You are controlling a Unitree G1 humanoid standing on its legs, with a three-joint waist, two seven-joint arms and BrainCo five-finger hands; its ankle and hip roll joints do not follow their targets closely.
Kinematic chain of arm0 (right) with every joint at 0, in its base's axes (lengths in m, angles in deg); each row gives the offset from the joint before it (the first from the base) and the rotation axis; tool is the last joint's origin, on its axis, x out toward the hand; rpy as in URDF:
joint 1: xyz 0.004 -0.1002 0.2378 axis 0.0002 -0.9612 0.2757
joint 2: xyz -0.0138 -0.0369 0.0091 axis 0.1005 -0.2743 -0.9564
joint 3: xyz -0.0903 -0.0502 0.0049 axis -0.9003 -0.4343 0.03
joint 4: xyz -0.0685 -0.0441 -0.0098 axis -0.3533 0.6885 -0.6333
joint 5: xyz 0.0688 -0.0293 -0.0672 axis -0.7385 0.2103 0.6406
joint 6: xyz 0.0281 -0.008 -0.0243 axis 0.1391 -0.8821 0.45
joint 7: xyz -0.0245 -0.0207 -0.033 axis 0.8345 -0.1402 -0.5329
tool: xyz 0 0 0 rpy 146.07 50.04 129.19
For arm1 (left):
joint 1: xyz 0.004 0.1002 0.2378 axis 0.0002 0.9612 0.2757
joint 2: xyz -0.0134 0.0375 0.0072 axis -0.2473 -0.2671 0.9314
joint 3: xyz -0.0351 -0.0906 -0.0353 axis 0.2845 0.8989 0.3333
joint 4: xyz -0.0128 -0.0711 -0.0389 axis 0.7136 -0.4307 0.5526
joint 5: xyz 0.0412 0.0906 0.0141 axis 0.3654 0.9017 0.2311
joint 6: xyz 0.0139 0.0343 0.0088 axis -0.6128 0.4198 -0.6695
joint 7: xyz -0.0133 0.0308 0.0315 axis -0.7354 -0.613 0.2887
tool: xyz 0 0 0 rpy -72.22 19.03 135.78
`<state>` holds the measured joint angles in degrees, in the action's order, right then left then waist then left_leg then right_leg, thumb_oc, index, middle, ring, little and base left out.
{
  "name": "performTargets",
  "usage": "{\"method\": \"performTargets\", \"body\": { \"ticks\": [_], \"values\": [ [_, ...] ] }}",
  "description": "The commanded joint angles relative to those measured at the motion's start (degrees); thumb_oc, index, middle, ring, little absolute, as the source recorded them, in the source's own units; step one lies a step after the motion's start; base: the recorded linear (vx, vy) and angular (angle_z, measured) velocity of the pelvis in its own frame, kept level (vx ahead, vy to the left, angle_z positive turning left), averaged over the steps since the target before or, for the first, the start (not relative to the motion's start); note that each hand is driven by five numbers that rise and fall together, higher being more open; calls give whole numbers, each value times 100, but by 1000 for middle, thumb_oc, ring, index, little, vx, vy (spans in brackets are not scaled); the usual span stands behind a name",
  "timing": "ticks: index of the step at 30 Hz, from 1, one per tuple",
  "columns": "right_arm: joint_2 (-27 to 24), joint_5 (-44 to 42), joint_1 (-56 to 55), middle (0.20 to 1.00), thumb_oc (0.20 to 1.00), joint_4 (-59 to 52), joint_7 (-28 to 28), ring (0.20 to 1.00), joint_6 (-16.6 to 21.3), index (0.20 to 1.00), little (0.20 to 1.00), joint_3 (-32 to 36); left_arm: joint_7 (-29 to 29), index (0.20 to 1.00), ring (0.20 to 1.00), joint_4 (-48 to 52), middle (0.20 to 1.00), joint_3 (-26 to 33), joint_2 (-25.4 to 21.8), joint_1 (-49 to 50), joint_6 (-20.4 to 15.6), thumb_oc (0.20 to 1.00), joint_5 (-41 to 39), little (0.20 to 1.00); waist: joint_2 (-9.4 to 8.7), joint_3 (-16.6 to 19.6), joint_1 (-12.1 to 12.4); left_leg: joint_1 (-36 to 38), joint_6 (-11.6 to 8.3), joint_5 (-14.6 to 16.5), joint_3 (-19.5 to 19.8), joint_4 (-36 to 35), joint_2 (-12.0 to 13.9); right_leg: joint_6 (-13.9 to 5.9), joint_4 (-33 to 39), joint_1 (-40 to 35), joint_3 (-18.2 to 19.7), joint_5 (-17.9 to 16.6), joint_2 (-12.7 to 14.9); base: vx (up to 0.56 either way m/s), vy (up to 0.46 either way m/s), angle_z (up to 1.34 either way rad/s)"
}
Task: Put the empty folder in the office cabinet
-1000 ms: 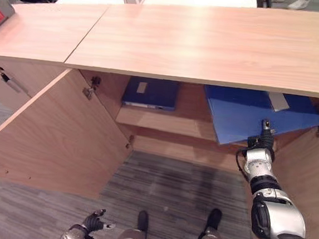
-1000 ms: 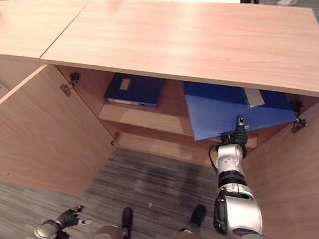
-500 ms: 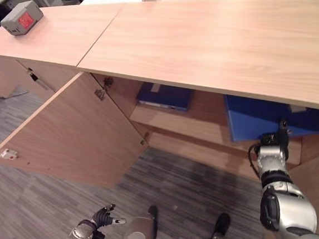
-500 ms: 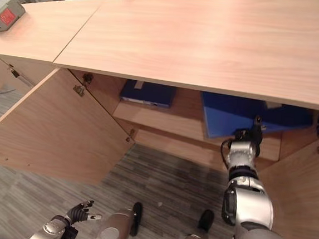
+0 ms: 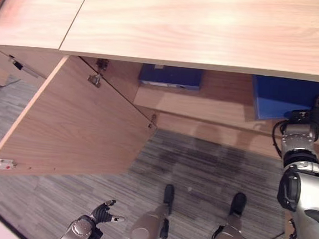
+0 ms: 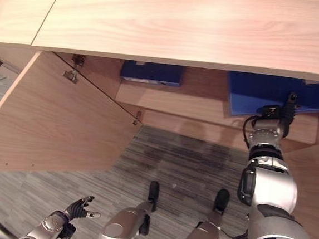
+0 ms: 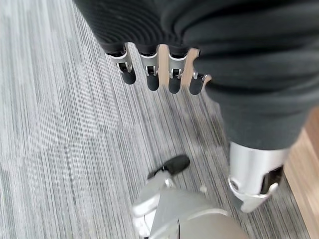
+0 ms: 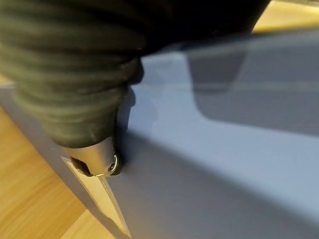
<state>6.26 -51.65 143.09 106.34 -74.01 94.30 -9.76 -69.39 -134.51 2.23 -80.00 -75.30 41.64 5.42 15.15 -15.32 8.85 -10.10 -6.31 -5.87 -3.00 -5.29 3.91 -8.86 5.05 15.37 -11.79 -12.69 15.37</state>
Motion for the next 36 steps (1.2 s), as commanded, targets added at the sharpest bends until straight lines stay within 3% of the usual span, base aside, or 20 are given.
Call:
{"method": "performTargets", "body": {
  "ticks": [1,9,15,18,20,23,25,31,36],
  "values": [
    [-1056,-367,989,200,200,-53,55,200,602,200,200,-399,-81,1000,1000,119,1000,-440,-333,-83,-120,1000,-28,1000,-21,144,21,-276,-367,93,57,29,237,-444,-425,23,-47,926,213,40,104,3],
    [-1523,-270,2104,200,200,65,-139,200,664,200,200,-1049,-68,1000,1000,734,1000,-595,-641,-355,-141,1000,-511,1000,41,-218,172,-764,-231,154,88,205,190,-484,-1705,1112,169,1385,449,-10,33,6],
    [-1442,-242,2542,200,200,156,-334,200,730,200,200,-1315,74,1000,1000,632,1000,-694,-797,-793,-99,1000,-657,1000,-93,-587,72,-1742,-188,571,291,1377,140,-403,-2624,1867,337,1779,422,-1,-39,1],
    [-1420,-230,2617,200,200,167,-359,200,738,200,200,-1374,112,1000,1000,570,1000,-710,-799,-886,-99,1000,-689,1000,-129,-633,34,-2005,-197,688,347,1656,109,-372,-2915,2080,352,1915,423,59,-48,12],
    [-1408,-213,2765,200,200,195,-426,200,784,200,200,-1479,180,1000,1000,584,1000,-730,-861,-921,-98,1000,-704,1000,-133,-670,36,-2234,-193,978,439,1996,98,-383,-3338,2283,442,2259,403,143,-52,12],
    [-1344,-205,2814,200,200,155,-469,200,825,200,200,-1518,231,1000,1000,593,1000,-726,-874,-926,-86,1000,-746,1000,-135,-728,43,-2456,-178,1018,466,2230,102,-349,-3569,2459,458,2315,418,59,-28,8],
    [-1290,-129,2861,200,200,18,-532,200,909,200,200,-1605,303,1000,1000,576,1000,-687,-875,-958,-87,1000,-806,1000,-157,-751,44,-2714,-170,1195,545,2511,86,-320,-3893,2663,497,2530,418,71,-44,13],
    [-1144,-155,2815,200,200,-473,-567,200,1166,200,200,-1573,366,1000,1000,535,1000,-583,-831,-942,-111,1000,-888,1000,-175,-835,3,-2949,-152,1292,602,2721,46,-275,-4179,2863,539,2655,407,46,-12,5],
    [-1227,-231,2800,200,200,-382,-581,200,1161,200,200,-1561,302,1000,1000,638,1000,-601,-849,-879,-90,1000,-916,1000,-232,-833,15,-2856,-139,1282,616,2520,-12,-249,-4091,2837,507,2670,350,26,-13,3]
  ]
}}
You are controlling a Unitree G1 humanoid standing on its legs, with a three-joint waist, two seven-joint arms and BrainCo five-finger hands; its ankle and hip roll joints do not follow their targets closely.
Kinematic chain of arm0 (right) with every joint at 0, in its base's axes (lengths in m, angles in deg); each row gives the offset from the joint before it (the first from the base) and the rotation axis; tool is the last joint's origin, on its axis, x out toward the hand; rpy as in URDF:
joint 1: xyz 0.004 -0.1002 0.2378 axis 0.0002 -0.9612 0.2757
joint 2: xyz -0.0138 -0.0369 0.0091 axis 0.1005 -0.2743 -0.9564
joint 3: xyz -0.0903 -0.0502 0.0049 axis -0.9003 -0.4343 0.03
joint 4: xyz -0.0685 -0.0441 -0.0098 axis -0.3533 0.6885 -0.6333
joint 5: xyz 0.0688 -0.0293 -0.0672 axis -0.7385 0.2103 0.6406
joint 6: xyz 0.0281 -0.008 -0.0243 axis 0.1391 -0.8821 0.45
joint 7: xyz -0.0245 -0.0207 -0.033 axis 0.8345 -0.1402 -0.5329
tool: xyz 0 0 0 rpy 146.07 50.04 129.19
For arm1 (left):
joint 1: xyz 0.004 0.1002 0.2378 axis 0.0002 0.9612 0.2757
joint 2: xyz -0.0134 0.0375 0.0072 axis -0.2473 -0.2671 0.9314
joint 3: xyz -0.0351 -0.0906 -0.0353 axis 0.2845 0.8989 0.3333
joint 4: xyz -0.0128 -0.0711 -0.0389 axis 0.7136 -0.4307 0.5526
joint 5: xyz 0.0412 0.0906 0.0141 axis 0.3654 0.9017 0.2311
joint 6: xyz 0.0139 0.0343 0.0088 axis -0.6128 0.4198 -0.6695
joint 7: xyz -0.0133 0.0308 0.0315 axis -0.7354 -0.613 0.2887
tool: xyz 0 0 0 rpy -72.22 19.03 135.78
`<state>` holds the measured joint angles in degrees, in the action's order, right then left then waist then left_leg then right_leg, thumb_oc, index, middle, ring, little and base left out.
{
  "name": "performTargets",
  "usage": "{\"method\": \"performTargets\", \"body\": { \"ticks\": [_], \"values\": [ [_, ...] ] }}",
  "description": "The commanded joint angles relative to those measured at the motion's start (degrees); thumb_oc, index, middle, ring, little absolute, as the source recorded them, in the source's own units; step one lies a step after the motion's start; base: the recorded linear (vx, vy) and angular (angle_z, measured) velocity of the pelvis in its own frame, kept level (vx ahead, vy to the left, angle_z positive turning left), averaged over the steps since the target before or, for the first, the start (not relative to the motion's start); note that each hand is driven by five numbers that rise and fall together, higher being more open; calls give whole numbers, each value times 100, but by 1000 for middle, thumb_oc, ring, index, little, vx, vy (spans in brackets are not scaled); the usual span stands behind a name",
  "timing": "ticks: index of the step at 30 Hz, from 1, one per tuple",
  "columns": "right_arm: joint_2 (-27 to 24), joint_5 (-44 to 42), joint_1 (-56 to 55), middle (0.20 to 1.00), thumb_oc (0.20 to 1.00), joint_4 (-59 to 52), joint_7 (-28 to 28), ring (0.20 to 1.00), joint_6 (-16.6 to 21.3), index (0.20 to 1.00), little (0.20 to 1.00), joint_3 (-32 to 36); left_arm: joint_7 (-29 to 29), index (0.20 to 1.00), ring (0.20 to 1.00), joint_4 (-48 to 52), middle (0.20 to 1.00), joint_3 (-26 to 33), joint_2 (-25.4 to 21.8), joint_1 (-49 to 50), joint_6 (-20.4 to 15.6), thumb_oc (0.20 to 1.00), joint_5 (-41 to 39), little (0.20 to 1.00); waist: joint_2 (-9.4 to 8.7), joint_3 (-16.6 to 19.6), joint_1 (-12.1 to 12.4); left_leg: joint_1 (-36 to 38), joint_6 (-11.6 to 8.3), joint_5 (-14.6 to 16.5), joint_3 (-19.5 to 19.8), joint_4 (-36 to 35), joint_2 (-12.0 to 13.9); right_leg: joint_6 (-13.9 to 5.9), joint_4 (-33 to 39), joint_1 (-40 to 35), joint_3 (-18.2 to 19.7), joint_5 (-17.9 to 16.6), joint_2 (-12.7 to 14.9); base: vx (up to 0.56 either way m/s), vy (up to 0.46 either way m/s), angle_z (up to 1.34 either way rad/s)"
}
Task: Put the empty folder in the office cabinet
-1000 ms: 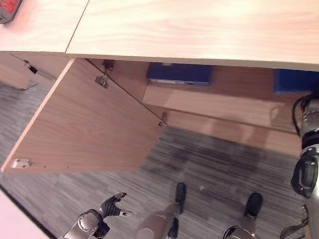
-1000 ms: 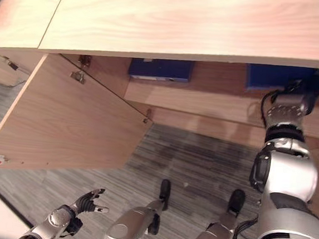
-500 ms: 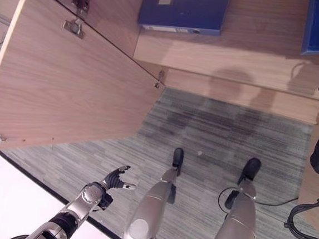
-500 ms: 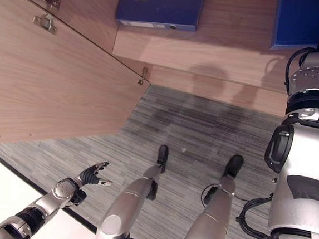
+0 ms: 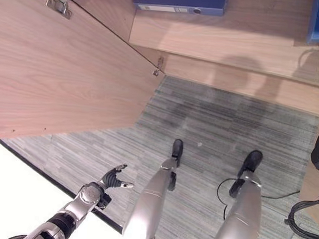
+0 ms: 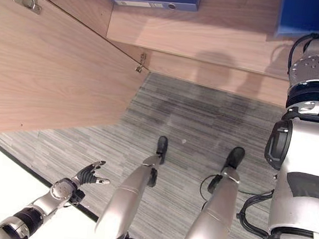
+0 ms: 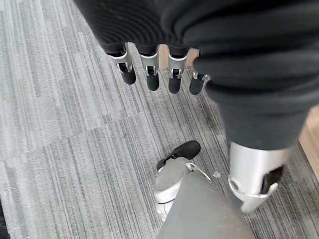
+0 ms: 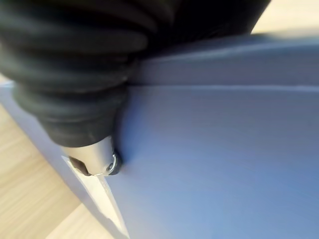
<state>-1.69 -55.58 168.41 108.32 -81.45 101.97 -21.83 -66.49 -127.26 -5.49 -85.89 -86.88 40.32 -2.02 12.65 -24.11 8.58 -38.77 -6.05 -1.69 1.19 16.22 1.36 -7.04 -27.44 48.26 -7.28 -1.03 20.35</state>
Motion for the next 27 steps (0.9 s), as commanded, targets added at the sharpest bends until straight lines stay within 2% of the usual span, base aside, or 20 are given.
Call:
{"method": "performTargets", "body": {
  "ticks": [1,11,27],
  "values": [
    [-435,154,304,200,200,-539,153,200,390,200,200,-375,24,1000,1000,-100,1000,171,-272,271,40,1000,-167,1000,23,37,47,17,-163,848,192,335,239,-442,-837,-435,59,1476,-143,0,0,0],
    [-304,298,286,200,200,-237,245,200,95,200,200,-492,-5,1000,1000,122,1000,243,-314,161,3,1000,-370,1000,108,76,92,174,-164,595,172,-293,123,-498,-357,-532,-10,1266,-122,-8,9,0],
    [-515,449,379,200,200,-60,225,200,-37,200,200,-695,-19,1000,1000,277,1000,101,-350,237,-51,1000,-279,1000,244,119,294,-101,-74,437,327,-594,18,-557,-439,-174,-2,1281,-19,4,-1,3]
  ]
}}
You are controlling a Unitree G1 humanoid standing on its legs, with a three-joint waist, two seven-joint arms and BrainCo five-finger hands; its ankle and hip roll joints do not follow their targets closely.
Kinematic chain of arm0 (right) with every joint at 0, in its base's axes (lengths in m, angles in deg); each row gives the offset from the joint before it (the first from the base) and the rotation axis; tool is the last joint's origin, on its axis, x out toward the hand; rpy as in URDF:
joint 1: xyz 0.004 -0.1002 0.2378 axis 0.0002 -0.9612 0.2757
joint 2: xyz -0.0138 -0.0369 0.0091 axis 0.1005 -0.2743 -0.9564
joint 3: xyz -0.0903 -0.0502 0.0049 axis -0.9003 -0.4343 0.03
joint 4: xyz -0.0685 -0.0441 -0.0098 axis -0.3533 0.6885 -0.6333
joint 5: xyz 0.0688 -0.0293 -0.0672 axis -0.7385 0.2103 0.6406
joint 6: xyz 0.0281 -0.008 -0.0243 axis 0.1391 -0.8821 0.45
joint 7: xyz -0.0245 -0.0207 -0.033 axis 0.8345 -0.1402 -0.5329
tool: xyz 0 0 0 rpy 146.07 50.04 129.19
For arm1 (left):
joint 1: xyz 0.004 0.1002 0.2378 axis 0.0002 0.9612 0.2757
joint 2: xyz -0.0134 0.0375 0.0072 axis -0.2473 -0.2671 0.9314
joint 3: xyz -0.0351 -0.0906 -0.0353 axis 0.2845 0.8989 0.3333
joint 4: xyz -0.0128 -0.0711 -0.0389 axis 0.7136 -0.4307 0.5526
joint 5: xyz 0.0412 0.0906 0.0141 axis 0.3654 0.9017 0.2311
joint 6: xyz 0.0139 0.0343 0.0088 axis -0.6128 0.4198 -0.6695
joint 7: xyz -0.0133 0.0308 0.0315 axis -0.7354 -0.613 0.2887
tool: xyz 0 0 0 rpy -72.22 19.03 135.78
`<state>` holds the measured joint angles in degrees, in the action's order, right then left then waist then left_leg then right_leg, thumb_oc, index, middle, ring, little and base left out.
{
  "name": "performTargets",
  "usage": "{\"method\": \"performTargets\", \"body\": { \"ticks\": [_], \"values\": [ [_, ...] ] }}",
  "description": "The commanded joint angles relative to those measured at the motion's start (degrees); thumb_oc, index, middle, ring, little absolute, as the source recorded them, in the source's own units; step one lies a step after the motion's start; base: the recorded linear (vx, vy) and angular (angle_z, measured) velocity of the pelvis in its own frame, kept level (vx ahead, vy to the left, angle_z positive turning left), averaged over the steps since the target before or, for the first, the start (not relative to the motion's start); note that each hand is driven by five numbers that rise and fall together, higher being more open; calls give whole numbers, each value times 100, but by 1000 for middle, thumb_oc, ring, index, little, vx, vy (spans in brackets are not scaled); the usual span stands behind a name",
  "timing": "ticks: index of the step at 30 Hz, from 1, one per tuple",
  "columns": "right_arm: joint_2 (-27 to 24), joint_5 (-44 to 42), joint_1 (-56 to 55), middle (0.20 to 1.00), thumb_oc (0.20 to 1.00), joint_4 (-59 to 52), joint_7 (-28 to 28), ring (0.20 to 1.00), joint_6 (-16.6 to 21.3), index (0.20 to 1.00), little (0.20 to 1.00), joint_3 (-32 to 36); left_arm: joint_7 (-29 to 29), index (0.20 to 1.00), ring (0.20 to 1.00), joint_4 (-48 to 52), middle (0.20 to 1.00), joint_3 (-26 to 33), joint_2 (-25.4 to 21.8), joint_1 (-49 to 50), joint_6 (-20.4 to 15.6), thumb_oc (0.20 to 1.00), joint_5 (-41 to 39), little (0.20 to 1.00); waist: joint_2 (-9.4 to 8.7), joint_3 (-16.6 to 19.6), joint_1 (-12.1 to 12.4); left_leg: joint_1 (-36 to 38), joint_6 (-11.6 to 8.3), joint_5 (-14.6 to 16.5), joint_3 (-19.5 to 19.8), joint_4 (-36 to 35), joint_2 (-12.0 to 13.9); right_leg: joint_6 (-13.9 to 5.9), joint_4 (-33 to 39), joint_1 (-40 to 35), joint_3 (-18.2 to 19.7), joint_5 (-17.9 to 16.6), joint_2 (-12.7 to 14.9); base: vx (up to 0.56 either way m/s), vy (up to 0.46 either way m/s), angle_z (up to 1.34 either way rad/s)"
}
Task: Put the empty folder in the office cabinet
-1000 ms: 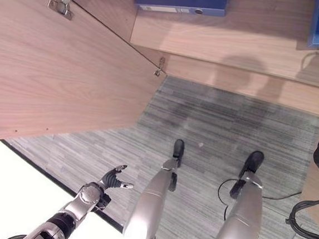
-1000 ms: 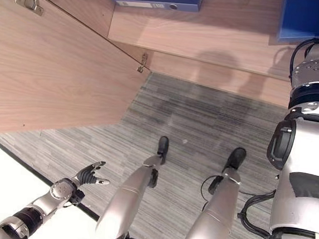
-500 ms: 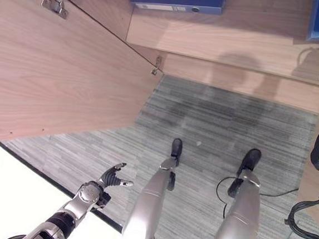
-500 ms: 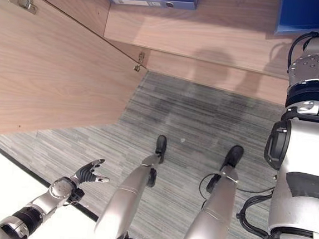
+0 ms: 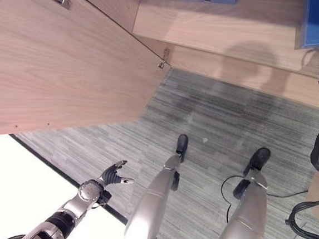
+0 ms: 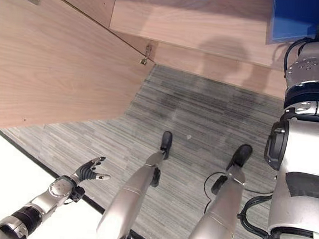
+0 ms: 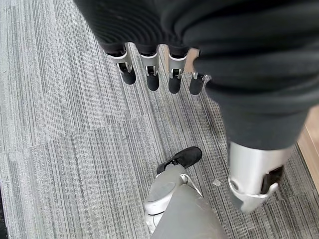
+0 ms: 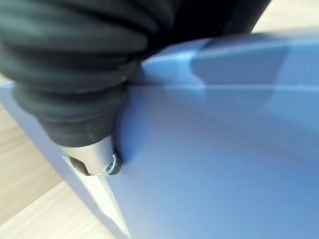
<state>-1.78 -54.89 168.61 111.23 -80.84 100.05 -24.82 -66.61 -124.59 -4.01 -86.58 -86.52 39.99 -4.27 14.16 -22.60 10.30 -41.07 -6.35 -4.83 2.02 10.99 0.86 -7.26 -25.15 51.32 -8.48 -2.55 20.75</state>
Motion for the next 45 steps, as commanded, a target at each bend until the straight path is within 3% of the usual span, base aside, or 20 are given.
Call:
{"method": "performTargets", "body": {
  "ticks": [1,13,23,24,25,26,36,45],
  "values": [
    [-513,357,368,200,200,-353,148,200,166,200,200,-392,-12,1000,1000,12,1000,-61,-282,201,-22,1000,-46,1000,94,-24,131,121,-44,747,251,-84,68,-540,-667,-465,115,1430,-54,35,3,0],
    [-567,82,671,200,200,-207,-127,200,251,200,200,-387,74,1000,1000,-31,1000,-104,-284,200,-32,1000,-70,1000,62,75,206,192,-32,771,340,-217,69,-544,-602,-497,84,1436,-82,39,-4,1],
    [-666,106,1254,200,200,-128,-384,200,189,200,200,-839,150,1000,1000,-19,1000,-164,-368,200,-65,1000,-122,1000,-55,157,245,389,-38,717,423,-461,85,-517,-514,-599,61,1430,-133,15,-4,0],
    [-670,110,1270,275,275,-121,-385,275,179,275,275,-853,148,1000,1000,-14,1000,-164,-363,201,-64,1000,-126,1000,-48,154,243,390,-38,718,423,-461,85,-517,-517,-600,61,1433,-133,0,0,0],
    [-696,140,1315,598,598,-101,-361,598,127,598,598,-930,147,1000,1000,-16,1000,-151,-373,204,-63,1000,-143,1000,-62,153,242,399,-40,724,434,-452,88,-510,-533,-601,61,1440,-137,0,0,0],
    [-722,139,1338,1000,1000,-46,-326,1000,62,1000,1000,-982,144,1000,1000,-24,1000,-140,-381,203,-56,1000,-158,1000,-69,149,237,398,-41,730,441,-437,88,-500,-559,-599,56,1451,-141,10,-38,2],
    [-736,446,1448,1000,1000,594,-155,1000,-643,1000,1000,-1433,163,1000,1000,-133,1000,-125,-389,211,-3,1000,-67,1000,-191,91,210,430,-55,714,482,-466,137,-468,-604,-596,37,1459,-194,2,-6,0],
    [-455,202,938,1000,1000,1046,-566,1000,-733,1000,1000,-853,374,1000,1000,-170,1000,-231,-257,99,53,1000,15,1000,-281,29,112,638,-55,681,502,-621,205,-444,-432,-790,-34,1421,-287,0,0,0]
  ]
}}
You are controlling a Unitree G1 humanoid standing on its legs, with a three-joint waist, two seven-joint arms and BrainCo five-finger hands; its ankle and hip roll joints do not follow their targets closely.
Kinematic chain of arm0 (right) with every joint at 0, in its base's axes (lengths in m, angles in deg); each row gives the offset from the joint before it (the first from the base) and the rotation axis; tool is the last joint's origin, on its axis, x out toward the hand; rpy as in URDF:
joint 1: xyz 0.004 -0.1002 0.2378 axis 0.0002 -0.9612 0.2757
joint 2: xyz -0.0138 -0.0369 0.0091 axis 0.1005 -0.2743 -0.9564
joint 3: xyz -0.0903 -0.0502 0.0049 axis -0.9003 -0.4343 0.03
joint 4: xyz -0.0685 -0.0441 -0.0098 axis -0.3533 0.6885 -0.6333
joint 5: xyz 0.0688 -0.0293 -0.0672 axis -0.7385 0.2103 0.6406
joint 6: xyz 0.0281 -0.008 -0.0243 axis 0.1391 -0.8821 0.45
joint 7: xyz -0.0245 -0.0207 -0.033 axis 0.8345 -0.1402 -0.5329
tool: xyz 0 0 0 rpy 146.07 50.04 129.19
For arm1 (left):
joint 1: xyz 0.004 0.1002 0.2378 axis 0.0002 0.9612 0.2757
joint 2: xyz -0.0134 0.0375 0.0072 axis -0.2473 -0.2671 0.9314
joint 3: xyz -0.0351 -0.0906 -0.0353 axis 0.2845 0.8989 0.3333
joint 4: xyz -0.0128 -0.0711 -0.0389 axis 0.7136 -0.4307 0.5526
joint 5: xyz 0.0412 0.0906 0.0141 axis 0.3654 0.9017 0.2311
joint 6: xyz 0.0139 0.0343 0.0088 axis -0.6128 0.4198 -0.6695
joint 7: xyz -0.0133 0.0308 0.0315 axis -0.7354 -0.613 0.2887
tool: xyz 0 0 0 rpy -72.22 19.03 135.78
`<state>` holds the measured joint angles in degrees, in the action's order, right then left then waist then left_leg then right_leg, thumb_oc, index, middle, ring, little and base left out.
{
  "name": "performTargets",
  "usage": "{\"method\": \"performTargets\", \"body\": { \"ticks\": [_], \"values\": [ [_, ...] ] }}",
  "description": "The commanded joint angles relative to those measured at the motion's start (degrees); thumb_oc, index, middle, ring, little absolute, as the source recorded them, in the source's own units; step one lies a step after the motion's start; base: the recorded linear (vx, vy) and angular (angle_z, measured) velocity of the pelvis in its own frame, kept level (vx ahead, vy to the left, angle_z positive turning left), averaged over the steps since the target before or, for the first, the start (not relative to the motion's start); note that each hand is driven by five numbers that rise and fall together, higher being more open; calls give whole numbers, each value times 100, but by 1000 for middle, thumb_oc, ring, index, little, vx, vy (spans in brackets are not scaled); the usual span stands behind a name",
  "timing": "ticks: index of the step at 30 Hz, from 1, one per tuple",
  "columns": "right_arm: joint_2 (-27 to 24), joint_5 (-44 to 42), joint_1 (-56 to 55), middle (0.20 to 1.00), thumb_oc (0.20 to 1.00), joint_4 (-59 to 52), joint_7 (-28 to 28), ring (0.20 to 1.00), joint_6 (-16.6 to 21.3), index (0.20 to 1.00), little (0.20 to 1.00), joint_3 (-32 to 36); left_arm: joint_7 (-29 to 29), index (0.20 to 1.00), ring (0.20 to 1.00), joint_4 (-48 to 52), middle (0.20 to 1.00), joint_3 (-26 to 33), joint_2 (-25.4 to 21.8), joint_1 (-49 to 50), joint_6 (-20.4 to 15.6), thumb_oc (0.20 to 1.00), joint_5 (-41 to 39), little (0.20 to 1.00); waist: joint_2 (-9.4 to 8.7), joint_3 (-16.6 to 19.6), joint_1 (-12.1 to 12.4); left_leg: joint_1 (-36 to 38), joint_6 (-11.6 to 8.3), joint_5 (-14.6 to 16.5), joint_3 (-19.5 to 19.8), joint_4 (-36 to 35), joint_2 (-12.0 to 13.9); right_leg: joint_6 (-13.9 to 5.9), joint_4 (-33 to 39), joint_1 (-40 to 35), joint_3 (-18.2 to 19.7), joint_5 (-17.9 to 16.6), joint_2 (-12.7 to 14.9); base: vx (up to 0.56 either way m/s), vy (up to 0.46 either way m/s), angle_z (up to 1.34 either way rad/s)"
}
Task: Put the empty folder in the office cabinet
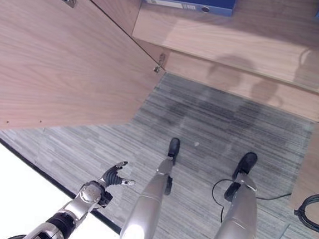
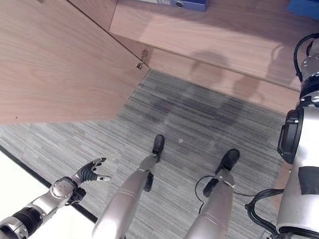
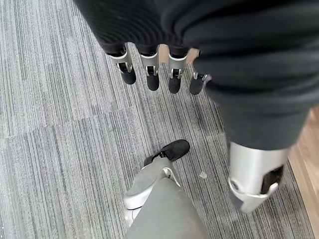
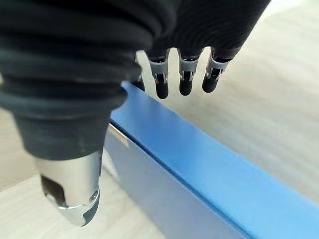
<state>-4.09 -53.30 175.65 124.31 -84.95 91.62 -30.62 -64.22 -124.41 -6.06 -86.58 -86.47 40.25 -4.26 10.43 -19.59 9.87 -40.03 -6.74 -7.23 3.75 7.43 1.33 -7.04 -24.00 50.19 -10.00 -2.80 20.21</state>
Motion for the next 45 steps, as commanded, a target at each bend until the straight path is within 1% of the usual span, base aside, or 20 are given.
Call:
{"method": "performTargets", "body": {
  "ticks": [1,4,8,15,18,19,23,25,29,31,33,34,36,40,44,45],
  "values": [
    [-188,-14,211,1000,1000,-99,-334,1000,63,1000,1000,-156,174,1000,1000,-211,1000,-51,-259,79,53,1000,43,1000,62,-270,129,551,-17,934,338,-252,166,-461,-516,-723,110,1447,-250,0,0,0],
    [-128,109,160,1000,1000,52,-576,1000,-115,1000,1000,-128,270,1000,1000,-398,1000,-56,-214,67,91,1000,116,1000,19,-285,105,594,-24,925,351,-263,186,-450,-464,-794,89,1418,-265,0,0,0],
    [155,176,-9,1000,1000,103,-767,1000,-151,1000,1000,-70,387,1000,1000,-494,1000,-113,-69,18,87,1000,142,1000,-51,-337,77,612,-30,930,350,-227,203,-428,-431,-884,80,1399,-300,-10,-11,-2],
    [432,239,-286,1000,1000,111,-877,1000,-162,1000,1000,107,442,1000,1000,-543,1000,-146,60,-70,80,1000,-6,1000,-102,-380,66,722,-46,899,387,-309,239,-431,-294,-1051,6,1362,-340,-17,-19,-5],
    [457,309,-235,1000,1000,126,-806,1000,-247,1000,1000,52,465,1000,1000,-612,1000,-133,93,-108,68,1000,-70,1000,-111,-389,69,728,-52,874,393,-334,253,-433,-315,-1040,-5,1359,-328,-11,-9,-3],
    [431,367,-155,1000,1000,124,-735,1000,-303,1000,1000,-44,457,1000,1000,-642,1000,-124,92,-107,68,1000,-70,1000,-121,-380,88,725,-54,858,400,-359,258,-432,-307,-1051,-18,1371,-324,-14,-36,0],
    [7,728,419,1000,1000,-41,-344,1000,-558,1000,1000,-736,346,1000,1000,-539,1000,-68,-22,-21,19,1000,-75,1000,-89,-315,200,724,-61,787,430,-474,230,-434,-312,-1009,-40,1359,-293,-2,-12,1],
    [-432,1176,781,1000,1000,-314,-97,1000,-634,1000,1000,-1325,206,1000,1000,-318,1000,-24,-147,128,-28,1000,-96,1000,-84,-249,274,753,-67,729,460,-596,220,-446,-315,-980,-52,1346,-262,5,-22,7],
    [-687,1428,1098,1000,1000,-405,171,1000,-668,1000,1000,-1754,94,1000,1000,-102,1000,14,-272,180,-57,1000,-175,1000,-44,-214,339,773,-66,692,471,-656,200,-454,-322,-955,-68,1343,-237,7,-7,11],
    [-749,1415,1154,1000,1000,-503,258,1000,-596,1000,1000,-1828,42,1000,1000,-43,1000,37,-293,186,-71,1000,-201,1000,-18,-201,359,774,-64,676,474,-687,201,-463,-308,-946,-74,1330,-224,7,-1,4],
    [-834,1332,1208,1000,1000,-758,351,1000,-401,1000,1000,-1880,-47,1000,1000,52,1000,84,-347,225,-95,1000,-286,1000,-13,-170,388,784,-66,660,497,-747,201,-481,-275,-944,-82,1317,-210,0,0,0],
    [-836,1330,1200,1000,1000,-767,350,1000,-396,1000,1000,-1876,-51,1000,1000,54,1000,84,-349,225,-96,1000,-289,1000,-11,-169,389,784,-66,656,499,-752,202,-482,-272,-945,-84,1315,-211,0,0,0],
    [-942,1252,1212,1000,1000,-905,462,1000,-265,1000,1000,-1914,-152,1000,1000,137,1000,100,-424,253,-120,1000,-316,1000,3,-139,404,785,-78,636,494,-799,187,-506,-249,-930,-85,1292,-195,0,0,0],
    [-955,1163,1190,1000,1000,-891,557,1000,-198,1000,1000,-1894,-218,1000,1000,202,1000,60,-475,235,-125,1000,-336,1000,12,-117,414,781,-70,628,480,-837,172,-525,-228,-905,-75,1261,-188,0,0,0],
    [-933,1089,997,1000,1000,-847,638,1000,-144,1000,1000,-1736,-248,1000,1000,226,1000,98,-526,252,-104,1000,-372,1000,13,-113,421,748,-52,676,459,-733,162,-523,-233,-907,-42,1250,-195,0,0,0],
    [-904,1001,895,1000,1000,-910,663,1000,-67,1000,1000,-1640,-250,1000,1000,232,1000,112,-504,261,-107,1000,-367,1000,30,-134,410,742,-53,682,446,-714,161,-533,-212,-921,-33,1235,-198,0,0,0]
  ]
}}
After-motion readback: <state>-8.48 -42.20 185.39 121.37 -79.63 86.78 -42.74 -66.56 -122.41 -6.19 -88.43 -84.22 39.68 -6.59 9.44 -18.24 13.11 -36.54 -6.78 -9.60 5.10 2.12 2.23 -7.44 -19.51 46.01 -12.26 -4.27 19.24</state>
